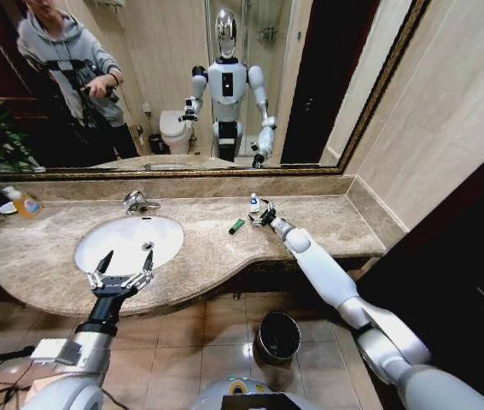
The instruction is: Pick up the trash from the sink and place it in the trash bin.
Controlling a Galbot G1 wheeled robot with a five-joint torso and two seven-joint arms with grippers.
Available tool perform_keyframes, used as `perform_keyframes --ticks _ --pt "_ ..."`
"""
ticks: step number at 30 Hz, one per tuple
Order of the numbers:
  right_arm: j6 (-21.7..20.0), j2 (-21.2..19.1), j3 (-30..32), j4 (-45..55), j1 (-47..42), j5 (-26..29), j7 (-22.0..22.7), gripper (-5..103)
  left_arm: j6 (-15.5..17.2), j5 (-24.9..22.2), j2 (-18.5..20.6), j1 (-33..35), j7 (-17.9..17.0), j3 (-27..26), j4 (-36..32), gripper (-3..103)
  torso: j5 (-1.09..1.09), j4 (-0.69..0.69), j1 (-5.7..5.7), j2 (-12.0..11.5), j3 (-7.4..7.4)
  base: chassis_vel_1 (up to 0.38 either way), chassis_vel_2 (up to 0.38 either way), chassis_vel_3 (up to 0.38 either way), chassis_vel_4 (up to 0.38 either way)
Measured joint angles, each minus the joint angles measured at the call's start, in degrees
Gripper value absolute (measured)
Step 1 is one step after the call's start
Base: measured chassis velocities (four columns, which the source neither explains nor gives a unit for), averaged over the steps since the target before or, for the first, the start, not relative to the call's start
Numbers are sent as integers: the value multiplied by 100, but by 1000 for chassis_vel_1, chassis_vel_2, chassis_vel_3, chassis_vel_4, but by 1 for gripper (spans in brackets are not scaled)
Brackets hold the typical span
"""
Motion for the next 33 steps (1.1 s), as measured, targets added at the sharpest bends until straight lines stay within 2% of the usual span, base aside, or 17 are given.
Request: perform_keyframes --ticks 2,4,5,8,9,11,13,15,16,17,20,21,23,25,27,30,33 --pt "8 -3 1 0 1 -2 -4 82 0 0 0 0 0 0 0 100 0 0 0 0 0 0 0 0 0" --pt "18 -25 16 4 -2 -3 -6 71 0 0 0 0 0 0 0 100 0 0 0 1 0 0 0 0 0" --pt "18 -25 16 4 -2 -3 -6 71 0 0 0 0 0 0 0 100 0 0 0 1 0 0 0 0 0" --pt "67 -54 49 5 -25 -23 -21 54 0 0 0 0 0 0 0 100 0 0 0 0 0 0 0 0 0" --pt "67 -54 49 5 -25 -23 -21 54 0 0 0 0 0 0 0 100 0 0 0 0 0 0 0 0 0" --pt "144 -60 52 -24 -42 -59 -37 43 0 0 0 0 0 0 0 100 0 0 0 1 0 0 0 0 0" --pt "151 -62 52 -27 -56 -61 -41 43 0 0 0 0 0 0 0 100 0 0 0 0 0 0 0 0 0" --pt "152 -59 53 -28 -77 -62 -41 33 0 0 0 0 0 0 0 100 0 0 0 1 0 0 0 0 0" --pt "152 -59 53 -28 -77 -62 -41 33 0 0 0 0 0 0 0 100 0 0 0 1 0 0 0 0 0" --pt "153 -57 55 -28 -80 -62 -39 27 0 0 0 0 0 0 0 100 1 0 0 1 0 0 0 0 0" --pt "126 -64 90 17 -116 -4 31 12 0 0 0 0 0 0 0 100 0 0 0 0 0 0 0 0 0" --pt "126 -64 90 17 -116 -4 31 12 0 0 0 0 0 0 0 100 0 0 0 0 0 0 0 0 0" --pt "103 -88 90 61 -157 49 112 2 0 0 0 0 0 0 0 100 0 0 0 1 0 0 0 0 0" --pt "72 -110 103 126 -226 112 204 -2 0 0 0 0 0 0 0 100 1 0 0 0 0 0 0 0 0" --pt "44 -122 114 187 -283 178 269 3 0 0 0 0 0 0 0 100 0 0 0 1 0 0 0 0 0" --pt "-6 -203 169 391 -459 311 332 19 0 0 0 0 0 0 0 100 1 0 0 0 0 0 0 0 0" --pt "-18 -247 223 483 -503 294 332 25 0 0 0 0 0 0 0 100 0 0 -1 1 0 0 0 0 0"
